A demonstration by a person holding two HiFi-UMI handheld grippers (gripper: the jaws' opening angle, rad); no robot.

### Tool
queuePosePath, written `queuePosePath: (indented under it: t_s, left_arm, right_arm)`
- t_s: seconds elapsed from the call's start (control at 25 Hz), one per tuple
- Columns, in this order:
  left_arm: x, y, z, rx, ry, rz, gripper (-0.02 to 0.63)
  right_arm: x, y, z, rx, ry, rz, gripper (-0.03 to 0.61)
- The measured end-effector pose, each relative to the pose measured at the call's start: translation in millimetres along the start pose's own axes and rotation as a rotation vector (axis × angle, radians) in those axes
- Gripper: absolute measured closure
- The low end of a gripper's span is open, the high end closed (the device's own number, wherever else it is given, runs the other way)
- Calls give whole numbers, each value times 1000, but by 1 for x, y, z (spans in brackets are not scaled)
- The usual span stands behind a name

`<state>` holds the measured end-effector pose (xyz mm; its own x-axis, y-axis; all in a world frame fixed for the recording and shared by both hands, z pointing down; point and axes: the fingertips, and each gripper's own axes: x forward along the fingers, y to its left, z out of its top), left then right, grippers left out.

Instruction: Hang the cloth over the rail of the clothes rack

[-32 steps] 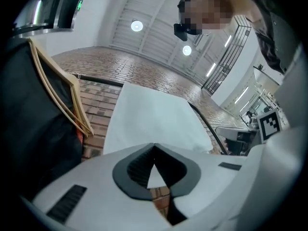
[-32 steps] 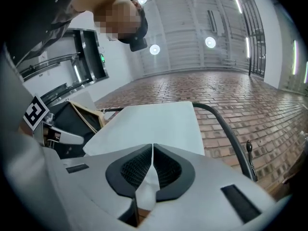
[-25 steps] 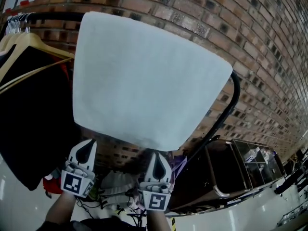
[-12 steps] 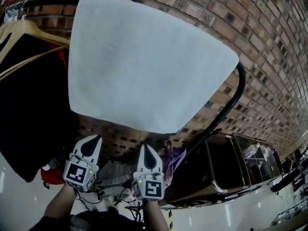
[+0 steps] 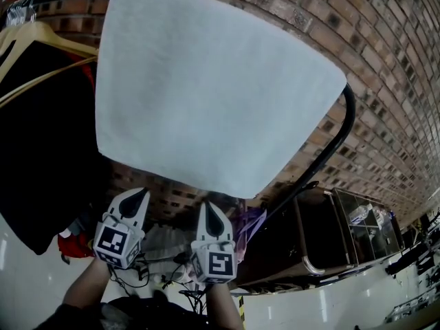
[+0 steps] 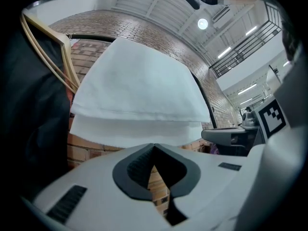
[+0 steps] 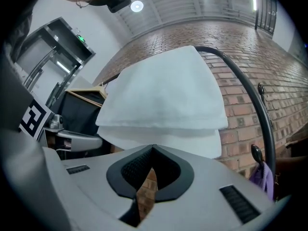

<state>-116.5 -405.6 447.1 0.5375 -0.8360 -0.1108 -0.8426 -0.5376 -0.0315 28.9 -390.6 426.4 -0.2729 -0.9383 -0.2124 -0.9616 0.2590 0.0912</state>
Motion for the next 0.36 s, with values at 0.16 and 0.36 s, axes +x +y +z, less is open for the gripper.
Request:
queuePosePath:
  t_s: [0.16, 0.36]
  left_arm:
    - [0, 4, 1, 31, 2, 16, 591]
    - [0, 10, 9, 28, -13, 34, 591]
  right_arm:
    - [-2, -8, 0, -7, 15, -14, 566]
    - [-3, -14, 1, -8, 19, -27, 566]
